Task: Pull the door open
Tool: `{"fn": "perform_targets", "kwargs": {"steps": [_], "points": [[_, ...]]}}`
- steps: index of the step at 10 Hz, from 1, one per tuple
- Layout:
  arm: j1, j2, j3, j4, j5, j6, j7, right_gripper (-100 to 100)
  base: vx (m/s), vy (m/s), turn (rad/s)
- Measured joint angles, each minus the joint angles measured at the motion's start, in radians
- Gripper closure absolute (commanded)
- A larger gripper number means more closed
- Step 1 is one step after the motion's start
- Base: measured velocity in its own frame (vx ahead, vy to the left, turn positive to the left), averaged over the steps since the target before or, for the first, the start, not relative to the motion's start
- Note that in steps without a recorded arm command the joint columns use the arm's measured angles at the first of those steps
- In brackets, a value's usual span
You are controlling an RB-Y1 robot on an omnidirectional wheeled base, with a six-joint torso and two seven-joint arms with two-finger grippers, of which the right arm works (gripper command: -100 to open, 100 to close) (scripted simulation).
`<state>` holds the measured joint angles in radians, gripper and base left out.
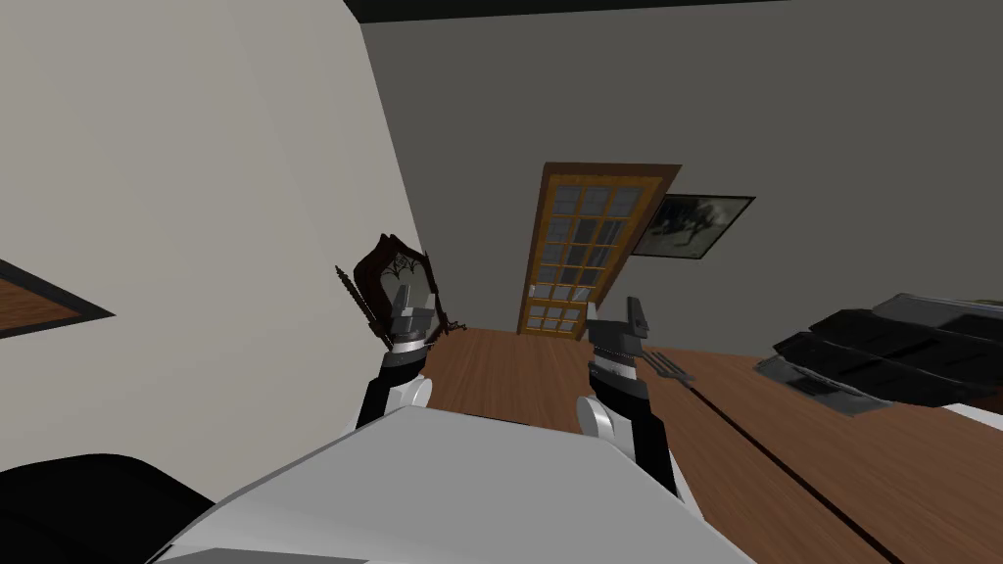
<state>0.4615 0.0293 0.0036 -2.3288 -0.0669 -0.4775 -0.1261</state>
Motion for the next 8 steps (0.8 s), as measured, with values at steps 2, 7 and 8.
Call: {"fn": "perform_targets", "kwargs": {"steps": [2,7,8], "points": [[-0.007,-0.018,0.007,0.038,-0.032,-0.013,-0.028,-100,0.106,-0.032,0.127],[-0.021,-0.061,0.031,0.154,-0.124,-0.064,-0.114,-100,0.123,-0.028,0.132],[-0.017,-0.071,0.036,0.173,-0.145,-0.075,-0.136,-100,0.086,-0.024,0.079]]}}
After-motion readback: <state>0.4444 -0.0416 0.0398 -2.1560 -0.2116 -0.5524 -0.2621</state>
